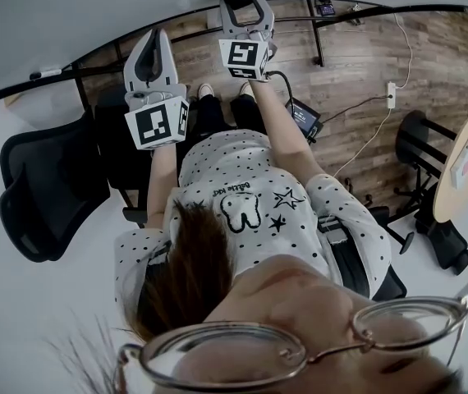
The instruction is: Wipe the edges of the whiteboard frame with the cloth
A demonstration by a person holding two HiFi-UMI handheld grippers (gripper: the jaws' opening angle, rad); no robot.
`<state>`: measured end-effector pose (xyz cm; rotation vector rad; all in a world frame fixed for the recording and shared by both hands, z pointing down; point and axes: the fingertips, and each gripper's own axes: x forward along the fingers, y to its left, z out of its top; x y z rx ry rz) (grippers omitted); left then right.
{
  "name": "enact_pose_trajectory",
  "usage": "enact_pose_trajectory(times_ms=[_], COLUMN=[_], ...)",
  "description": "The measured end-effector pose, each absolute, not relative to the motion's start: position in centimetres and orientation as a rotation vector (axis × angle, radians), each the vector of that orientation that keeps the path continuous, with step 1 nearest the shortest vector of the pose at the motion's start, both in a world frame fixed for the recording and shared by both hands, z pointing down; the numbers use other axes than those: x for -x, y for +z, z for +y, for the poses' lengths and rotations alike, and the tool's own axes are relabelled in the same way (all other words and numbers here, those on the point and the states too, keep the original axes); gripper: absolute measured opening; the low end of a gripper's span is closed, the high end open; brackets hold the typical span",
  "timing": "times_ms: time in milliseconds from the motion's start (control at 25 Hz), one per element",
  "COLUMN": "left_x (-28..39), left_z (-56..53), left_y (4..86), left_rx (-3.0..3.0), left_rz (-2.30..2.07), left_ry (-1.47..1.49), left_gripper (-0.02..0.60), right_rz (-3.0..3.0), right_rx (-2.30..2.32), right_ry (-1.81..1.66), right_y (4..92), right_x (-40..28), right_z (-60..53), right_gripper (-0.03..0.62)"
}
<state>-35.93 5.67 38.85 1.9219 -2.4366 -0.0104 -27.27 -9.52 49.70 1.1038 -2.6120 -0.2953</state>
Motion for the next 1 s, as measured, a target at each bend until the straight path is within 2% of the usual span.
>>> enact_pose_trajectory(times_ms=[1000], left_x=[29.4], left_z=[1.3], left_y=[37.7], left_rx=[-1.923], left_rz=[-2.472], left_ry=[0.019], left_gripper=[0.020], right_rz=[-2.611], right_rx=[-1.138], right_ry=[-0.299], right_y=[49.6], right_x=[20.0], right_z=[-15.1], right_gripper=[0.232])
